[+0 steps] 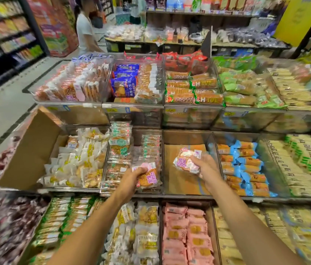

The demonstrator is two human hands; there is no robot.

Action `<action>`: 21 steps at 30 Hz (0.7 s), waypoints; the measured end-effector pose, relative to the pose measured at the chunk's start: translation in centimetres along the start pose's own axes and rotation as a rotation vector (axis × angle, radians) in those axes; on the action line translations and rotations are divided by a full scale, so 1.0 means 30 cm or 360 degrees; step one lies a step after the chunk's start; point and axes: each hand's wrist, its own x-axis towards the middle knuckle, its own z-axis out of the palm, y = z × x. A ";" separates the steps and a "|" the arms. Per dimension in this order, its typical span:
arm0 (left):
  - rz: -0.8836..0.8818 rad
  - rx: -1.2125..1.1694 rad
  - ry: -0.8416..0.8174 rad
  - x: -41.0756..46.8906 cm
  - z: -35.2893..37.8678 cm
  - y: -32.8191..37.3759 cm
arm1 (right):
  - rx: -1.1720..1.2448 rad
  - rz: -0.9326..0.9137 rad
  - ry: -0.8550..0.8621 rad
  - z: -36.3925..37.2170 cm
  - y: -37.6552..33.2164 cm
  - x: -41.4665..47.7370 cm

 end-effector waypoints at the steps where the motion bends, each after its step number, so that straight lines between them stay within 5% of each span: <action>1: 0.0029 0.0004 0.0053 -0.001 0.000 -0.022 | -0.0070 -0.0041 0.0039 0.000 0.016 0.037; 13: 0.0231 0.0116 0.0203 0.039 0.023 -0.131 | -0.0551 -0.0445 -0.0049 0.144 0.075 0.375; 21: 0.0274 0.0142 0.0203 0.070 0.017 -0.151 | -0.1483 -0.0611 0.0071 0.139 0.008 0.445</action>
